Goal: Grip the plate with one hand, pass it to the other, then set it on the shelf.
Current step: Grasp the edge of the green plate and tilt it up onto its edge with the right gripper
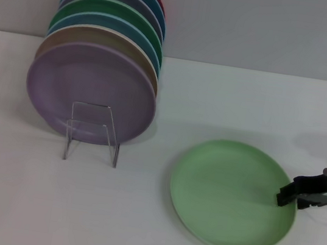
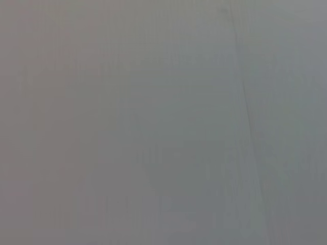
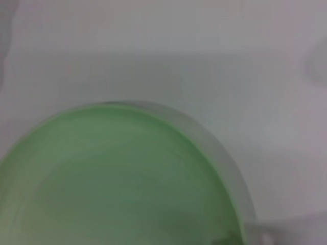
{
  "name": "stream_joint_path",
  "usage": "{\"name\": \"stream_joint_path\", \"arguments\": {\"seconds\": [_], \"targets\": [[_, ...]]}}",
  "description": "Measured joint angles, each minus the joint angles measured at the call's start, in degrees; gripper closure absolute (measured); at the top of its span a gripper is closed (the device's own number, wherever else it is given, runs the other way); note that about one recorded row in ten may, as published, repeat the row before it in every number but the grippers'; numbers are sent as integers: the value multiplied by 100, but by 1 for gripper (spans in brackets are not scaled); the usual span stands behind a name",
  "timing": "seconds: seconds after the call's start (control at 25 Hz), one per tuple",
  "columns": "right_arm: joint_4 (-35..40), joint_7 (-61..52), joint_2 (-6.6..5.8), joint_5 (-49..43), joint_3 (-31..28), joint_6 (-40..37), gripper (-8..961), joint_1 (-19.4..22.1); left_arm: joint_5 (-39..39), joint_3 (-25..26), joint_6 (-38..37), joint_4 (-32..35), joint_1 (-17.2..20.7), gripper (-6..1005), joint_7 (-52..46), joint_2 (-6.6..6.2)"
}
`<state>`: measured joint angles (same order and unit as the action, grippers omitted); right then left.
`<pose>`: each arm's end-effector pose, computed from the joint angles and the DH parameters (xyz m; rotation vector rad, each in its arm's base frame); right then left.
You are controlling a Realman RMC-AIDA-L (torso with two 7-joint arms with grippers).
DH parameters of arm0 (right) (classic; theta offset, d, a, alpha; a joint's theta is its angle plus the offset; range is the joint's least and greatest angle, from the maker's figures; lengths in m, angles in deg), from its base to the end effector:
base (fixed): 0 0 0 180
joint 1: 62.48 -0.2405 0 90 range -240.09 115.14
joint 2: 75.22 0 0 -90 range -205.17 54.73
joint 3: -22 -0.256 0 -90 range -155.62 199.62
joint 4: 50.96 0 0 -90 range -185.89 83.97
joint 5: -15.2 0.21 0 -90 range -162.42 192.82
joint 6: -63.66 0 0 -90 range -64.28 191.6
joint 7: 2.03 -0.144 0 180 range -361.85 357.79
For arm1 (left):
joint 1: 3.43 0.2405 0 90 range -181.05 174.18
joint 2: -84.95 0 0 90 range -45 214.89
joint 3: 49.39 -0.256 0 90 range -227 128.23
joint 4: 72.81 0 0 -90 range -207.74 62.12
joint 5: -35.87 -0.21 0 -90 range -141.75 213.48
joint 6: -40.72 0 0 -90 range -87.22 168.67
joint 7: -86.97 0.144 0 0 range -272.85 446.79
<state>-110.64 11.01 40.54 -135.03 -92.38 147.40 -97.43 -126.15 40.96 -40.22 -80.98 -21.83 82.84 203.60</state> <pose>0.2629 0.3663 0.0239 -2.0624 1.7212 -0.3218 -0.3568 0.2943 0.0560 -1.2949 -0.3289 -0.6711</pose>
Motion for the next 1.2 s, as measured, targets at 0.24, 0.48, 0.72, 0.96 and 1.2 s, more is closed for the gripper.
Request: {"name": "stream_joint_path", "arguments": {"seconds": [0.24, 0.48, 0.72, 0.96, 1.2], "targets": [[0, -4, 0, 0, -5, 0, 490, -25, -3, 0, -4, 0, 13, 210, 0, -7], [0, -6, 5, 0, 5, 0, 565, -51, -6, 0, -8, 0, 13, 210, 0, -9], [18, 9, 33, -6, 74, -122, 624, -70, -1, 0, -6, 0, -1, 211, 0, -9], [39, 33, 35, -11, 177, -143, 762, -101, -6, 0, 4, 0, -5, 211, 1, -20], [113, 98, 42, -30, 380, -168, 895, -102, -7, 0, -7, 0, -5, 211, 3, -21]]}}
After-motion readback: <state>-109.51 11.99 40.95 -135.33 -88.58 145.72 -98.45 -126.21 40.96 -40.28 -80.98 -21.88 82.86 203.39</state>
